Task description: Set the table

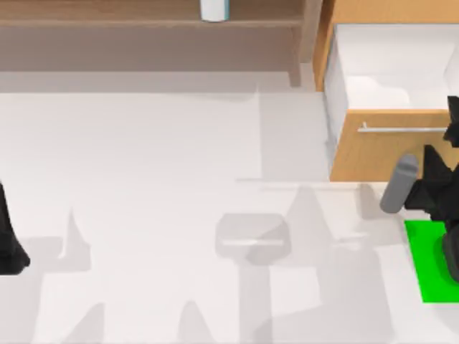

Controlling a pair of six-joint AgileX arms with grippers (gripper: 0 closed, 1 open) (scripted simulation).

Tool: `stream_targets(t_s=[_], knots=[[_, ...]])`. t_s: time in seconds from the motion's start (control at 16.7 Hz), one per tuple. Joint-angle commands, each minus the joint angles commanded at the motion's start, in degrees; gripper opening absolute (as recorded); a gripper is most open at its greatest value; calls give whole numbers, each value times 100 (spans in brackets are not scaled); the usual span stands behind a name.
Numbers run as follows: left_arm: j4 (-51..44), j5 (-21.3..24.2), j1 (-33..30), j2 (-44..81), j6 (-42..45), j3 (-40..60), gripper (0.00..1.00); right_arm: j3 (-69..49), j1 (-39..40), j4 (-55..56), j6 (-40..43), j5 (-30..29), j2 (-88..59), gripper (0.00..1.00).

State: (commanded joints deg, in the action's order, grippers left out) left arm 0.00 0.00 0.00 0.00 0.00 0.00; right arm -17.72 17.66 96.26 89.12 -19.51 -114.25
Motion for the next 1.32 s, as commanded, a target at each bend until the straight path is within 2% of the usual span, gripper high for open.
stream_targets(t_s=[0.72, 1.32], knots=[[0, 0, 0, 0, 0, 0, 100, 0, 0, 0, 0, 0, 0, 2], [0, 0, 0, 0, 0, 0, 100, -10, 1, -25, -18, 0, -16, 0]])
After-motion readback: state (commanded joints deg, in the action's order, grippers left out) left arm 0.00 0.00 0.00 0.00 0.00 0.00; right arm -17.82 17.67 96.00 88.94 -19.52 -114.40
